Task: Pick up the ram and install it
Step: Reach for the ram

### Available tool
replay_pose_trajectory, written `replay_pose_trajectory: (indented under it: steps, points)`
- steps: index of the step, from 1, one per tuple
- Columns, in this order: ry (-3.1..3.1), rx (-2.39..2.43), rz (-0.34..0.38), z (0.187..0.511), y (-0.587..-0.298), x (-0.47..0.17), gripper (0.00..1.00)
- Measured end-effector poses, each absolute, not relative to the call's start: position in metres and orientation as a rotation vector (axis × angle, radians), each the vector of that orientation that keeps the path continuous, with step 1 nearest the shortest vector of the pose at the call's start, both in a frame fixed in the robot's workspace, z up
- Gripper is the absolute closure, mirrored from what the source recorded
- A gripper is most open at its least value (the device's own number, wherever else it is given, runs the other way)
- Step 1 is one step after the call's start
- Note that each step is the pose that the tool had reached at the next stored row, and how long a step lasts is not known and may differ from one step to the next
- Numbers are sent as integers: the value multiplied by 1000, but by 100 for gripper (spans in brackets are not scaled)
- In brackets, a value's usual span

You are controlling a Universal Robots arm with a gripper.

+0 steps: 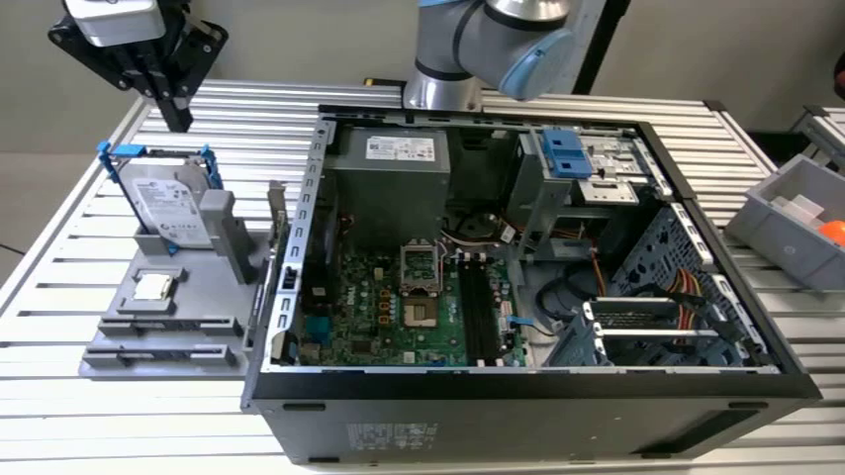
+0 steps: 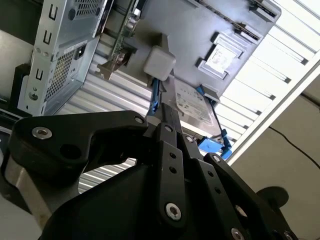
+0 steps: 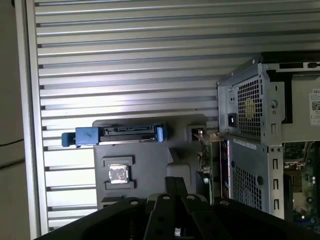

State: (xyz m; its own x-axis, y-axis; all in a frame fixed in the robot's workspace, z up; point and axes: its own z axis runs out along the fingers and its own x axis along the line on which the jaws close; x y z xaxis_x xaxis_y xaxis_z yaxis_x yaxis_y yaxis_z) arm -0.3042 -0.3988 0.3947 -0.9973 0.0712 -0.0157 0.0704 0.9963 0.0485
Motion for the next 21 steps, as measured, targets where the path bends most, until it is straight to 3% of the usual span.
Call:
replay_pose_trajectory:
  steps: [21]
  points:
    - [3121, 111, 75, 395, -399, -323, 100]
